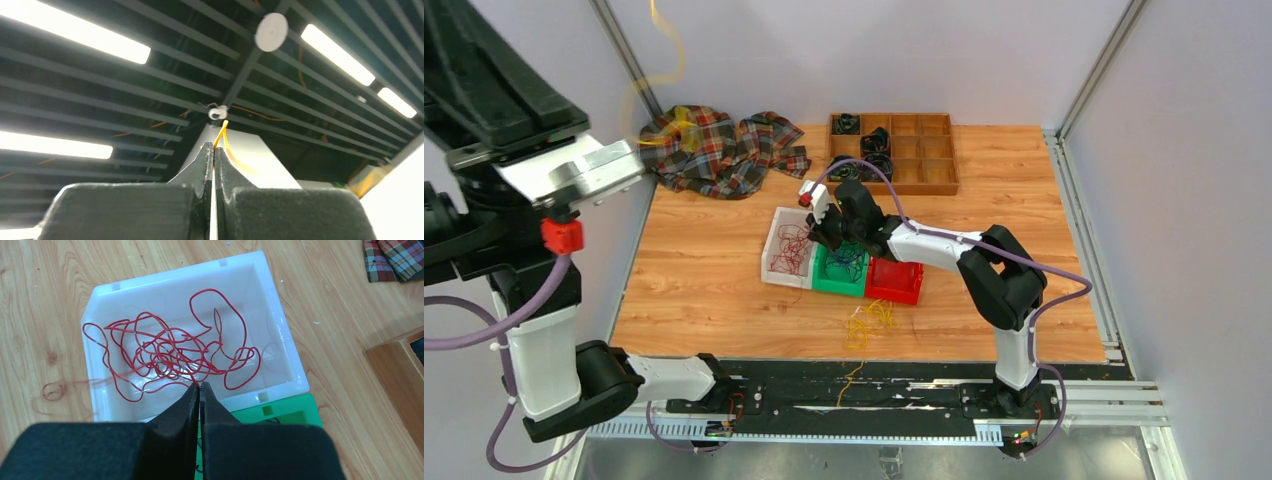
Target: Untangle the cables
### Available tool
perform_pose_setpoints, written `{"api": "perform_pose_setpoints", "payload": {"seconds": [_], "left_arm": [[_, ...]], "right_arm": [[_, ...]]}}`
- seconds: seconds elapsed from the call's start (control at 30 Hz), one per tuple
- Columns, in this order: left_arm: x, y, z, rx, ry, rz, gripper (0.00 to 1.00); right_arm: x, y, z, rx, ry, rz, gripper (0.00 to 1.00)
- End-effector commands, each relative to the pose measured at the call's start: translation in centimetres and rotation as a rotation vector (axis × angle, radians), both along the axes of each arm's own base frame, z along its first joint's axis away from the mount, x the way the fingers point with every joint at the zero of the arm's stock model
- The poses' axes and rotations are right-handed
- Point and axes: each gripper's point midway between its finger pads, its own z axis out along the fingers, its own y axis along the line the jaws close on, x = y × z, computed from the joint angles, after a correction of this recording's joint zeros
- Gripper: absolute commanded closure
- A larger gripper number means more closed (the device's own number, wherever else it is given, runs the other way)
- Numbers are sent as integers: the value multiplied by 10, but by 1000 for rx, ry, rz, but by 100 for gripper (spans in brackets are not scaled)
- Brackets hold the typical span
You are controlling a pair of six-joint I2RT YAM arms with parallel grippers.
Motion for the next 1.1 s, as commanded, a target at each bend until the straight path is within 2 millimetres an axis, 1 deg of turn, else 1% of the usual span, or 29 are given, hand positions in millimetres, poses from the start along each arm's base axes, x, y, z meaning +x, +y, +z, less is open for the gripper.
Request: {"api": "perform_pose_setpoints", "payload": {"seconds": [0.0,0.1,0.13,0.17,0.23,0.3,0.4,0.47,0.57,0.63,0.7,0.8,0.83,0.87,0.9,0.97,1.07], "left_arm": [[-43,32,18,-70,-146,14,99],[-65,46,27,-99,-208,-2,99],[-65,49,28,-109,-199,-22,99],[-59,48,26,-104,-162,-22,99],[-39,38,10,-54,-53,-22,99],[-26,26,-10,-2,15,-39,99],[-14,8,-36,78,58,-36,99],[-8,3,-44,93,79,-31,99],[-2,4,-48,74,114,-45,99],[1,5,-50,68,141,-51,99],[7,2,-57,87,178,-47,99],[14,-5,-69,122,215,-51,99],[16,-8,-73,134,227,-53,99],[18,-11,-78,150,239,-52,99],[19,-12,-81,159,249,-55,99],[23,-16,-87,173,271,-65,99],[27,-20,-92,179,290,-79,99]], "right_arm": [[14,-12,-12,-38,-16,-54,99],[16,-11,-14,-45,-13,-64,99],[16,-10,-13,-41,-11,-63,99],[16,-9,-11,-32,-10,-58,99],[17,-6,-4,-13,-10,-64,100],[22,-2,10,19,-18,-85,99],[28,1,33,80,-27,-117,99],[30,4,51,134,-27,-133,99],[34,5,74,198,-24,-159,99],[37,7,82,209,-25,-170,99],[42,10,81,190,-31,-171,99],[50,10,65,113,-55,-178,99],[52,9,63,90,-71,-181,99],[54,9,49,47,-74,-185,99],[55,8,41,13,-84,-181,99],[55,7,31,-45,-109,-177,99],[50,10,18,-114,-125,-148,99]]}}
